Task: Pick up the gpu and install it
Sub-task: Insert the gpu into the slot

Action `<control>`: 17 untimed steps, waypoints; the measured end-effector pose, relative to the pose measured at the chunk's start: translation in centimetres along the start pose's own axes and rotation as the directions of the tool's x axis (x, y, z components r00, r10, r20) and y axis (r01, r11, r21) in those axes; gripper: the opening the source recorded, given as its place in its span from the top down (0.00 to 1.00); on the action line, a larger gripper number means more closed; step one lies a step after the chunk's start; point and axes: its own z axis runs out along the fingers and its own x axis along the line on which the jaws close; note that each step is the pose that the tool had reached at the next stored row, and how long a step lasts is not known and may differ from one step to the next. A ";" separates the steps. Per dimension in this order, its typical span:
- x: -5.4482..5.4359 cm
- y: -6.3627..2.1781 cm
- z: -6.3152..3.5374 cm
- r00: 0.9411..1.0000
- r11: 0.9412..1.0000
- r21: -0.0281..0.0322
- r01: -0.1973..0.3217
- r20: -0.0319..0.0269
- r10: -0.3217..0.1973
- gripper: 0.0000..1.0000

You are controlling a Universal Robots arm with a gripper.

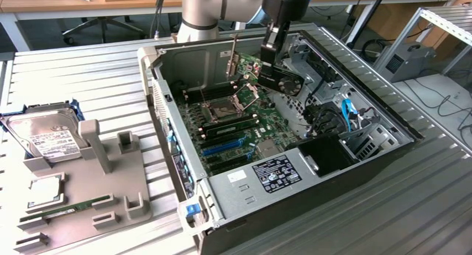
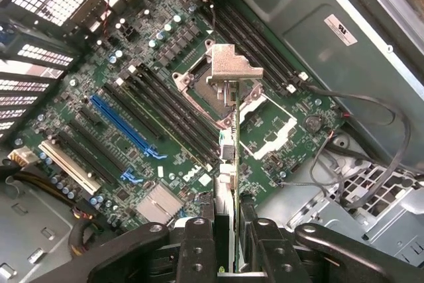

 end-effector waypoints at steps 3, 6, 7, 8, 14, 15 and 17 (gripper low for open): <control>0.0 -0.02 0.00 1.000 1.000 0.000 0.010 0.000 -0.010 0.74; 0.0 -0.03 0.01 1.000 1.000 -0.001 0.020 0.001 -0.020 0.74; 0.0 -0.04 0.01 1.000 1.000 -0.001 0.023 0.001 -0.023 0.74; 0.0 -0.04 0.00 1.000 1.000 -0.001 0.026 0.001 -0.026 0.74; 0.0 -0.04 0.01 0.999 0.999 -0.001 0.039 0.002 -0.039 0.74; 0.0 -0.04 0.01 0.999 0.999 -0.001 0.041 0.002 -0.041 0.74; 0.0 -0.04 0.01 0.999 0.999 -0.001 0.048 0.002 -0.048 0.74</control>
